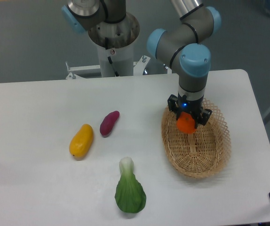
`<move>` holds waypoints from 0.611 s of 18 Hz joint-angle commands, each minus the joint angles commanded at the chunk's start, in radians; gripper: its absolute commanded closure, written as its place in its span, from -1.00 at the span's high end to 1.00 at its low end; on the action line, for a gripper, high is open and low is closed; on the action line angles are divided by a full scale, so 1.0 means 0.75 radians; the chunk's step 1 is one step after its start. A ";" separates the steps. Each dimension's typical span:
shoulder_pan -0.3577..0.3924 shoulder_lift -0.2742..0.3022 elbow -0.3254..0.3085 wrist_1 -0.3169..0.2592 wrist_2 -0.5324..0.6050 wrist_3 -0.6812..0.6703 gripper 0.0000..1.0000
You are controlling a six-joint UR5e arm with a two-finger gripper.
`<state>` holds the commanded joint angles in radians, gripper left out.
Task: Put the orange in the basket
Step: 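Lift the held orange slightly and move it across the basket, then open the gripper to release the orange into the basket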
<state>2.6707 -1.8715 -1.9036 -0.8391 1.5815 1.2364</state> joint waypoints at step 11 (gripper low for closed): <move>0.008 0.004 0.010 -0.002 -0.006 -0.014 1.00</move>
<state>2.6768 -1.8684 -1.8960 -0.8406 1.5769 1.2257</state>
